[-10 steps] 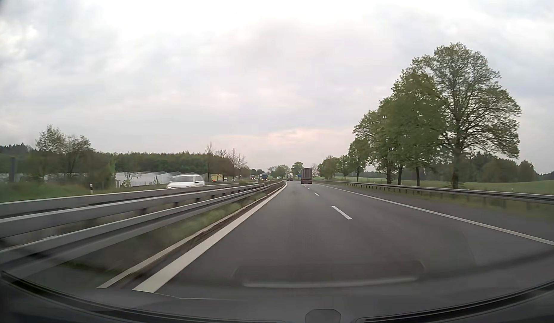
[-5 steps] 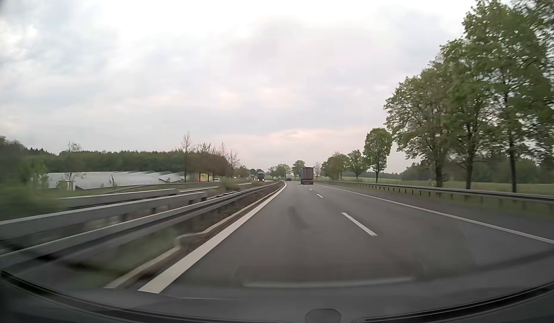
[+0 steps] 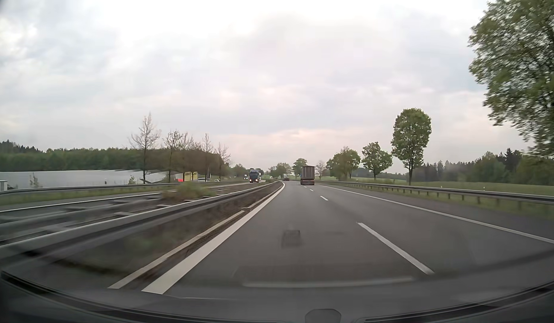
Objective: Follow the waypoints while adhering to traffic rules and regulations
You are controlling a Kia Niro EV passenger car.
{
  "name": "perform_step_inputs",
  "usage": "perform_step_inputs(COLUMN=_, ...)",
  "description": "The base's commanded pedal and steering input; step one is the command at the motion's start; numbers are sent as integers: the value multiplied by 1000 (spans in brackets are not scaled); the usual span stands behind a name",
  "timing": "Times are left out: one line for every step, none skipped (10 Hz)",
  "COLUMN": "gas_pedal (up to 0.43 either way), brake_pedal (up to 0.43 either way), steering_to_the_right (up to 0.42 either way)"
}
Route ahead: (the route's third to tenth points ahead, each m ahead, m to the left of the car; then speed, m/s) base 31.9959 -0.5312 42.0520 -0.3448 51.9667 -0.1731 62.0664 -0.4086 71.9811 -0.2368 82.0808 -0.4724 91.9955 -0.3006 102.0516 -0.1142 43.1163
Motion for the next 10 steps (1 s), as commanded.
perform_step_inputs(gas_pedal=319, brake_pedal=0, steering_to_the_right=-1)
perform_step_inputs(gas_pedal=319, brake_pedal=0, steering_to_the_right=-1)
perform_step_inputs(gas_pedal=319, brake_pedal=0, steering_to_the_right=-1)
perform_step_inputs(gas_pedal=331, brake_pedal=0, steering_to_the_right=-1)
perform_step_inputs(gas_pedal=331, brake_pedal=0, steering_to_the_right=-1)
perform_step_inputs(gas_pedal=331, brake_pedal=0, steering_to_the_right=-2)
perform_step_inputs(gas_pedal=331, brake_pedal=0, steering_to_the_right=-3)
perform_step_inputs(gas_pedal=319, brake_pedal=0, steering_to_the_right=-5)
perform_step_inputs(gas_pedal=319, brake_pedal=0, steering_to_the_right=-6)
perform_step_inputs(gas_pedal=319, brake_pedal=0, steering_to_the_right=-6)
